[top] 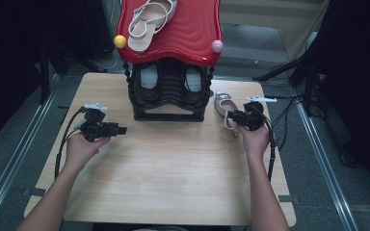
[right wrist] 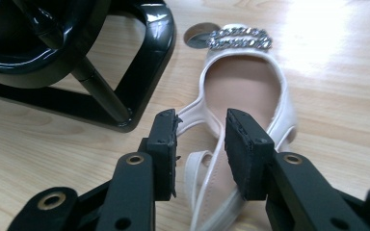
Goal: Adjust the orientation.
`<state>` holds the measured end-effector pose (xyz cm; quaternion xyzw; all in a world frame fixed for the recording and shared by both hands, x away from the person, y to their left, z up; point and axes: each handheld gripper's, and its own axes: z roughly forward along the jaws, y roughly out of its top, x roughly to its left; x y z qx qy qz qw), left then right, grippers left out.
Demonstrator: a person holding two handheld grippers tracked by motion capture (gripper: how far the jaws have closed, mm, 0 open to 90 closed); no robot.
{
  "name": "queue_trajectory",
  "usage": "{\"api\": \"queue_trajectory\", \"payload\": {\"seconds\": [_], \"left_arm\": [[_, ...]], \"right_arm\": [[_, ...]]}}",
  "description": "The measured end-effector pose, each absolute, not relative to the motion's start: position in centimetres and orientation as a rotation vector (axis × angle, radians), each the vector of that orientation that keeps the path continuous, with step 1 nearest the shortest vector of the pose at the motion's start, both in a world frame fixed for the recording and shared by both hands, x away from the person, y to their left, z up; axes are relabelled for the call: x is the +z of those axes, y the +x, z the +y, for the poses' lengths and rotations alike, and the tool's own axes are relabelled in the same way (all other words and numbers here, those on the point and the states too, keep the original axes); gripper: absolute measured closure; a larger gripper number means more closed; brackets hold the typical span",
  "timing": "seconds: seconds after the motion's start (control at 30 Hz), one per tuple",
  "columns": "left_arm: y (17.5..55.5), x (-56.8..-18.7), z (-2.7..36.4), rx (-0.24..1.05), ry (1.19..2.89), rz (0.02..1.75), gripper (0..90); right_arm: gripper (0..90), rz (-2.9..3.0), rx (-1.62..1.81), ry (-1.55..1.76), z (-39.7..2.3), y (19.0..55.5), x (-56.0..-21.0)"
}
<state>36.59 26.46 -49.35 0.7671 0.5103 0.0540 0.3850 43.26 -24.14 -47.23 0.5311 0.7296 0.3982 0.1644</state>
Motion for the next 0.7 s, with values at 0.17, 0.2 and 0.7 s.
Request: {"api": "queue_trajectory", "payload": {"seconds": [0.17,0.2,0.7], "left_arm": [[36.5,-49.4,26.4,0.136,1.961,1.3,48.1],[36.4,-49.4,26.4,0.136,1.961,1.301,48.1],[35.7,-49.6,27.1,0.151,1.939,1.324,48.1]], "right_arm": [[64.1,2.047,1.167,1.503,-24.4,43.2,-46.4],[65.6,2.051,1.181,1.511,-24.4,43.2,-46.4],[68.7,2.068,1.141,1.518,-22.7,45.1,-48.7]]}}
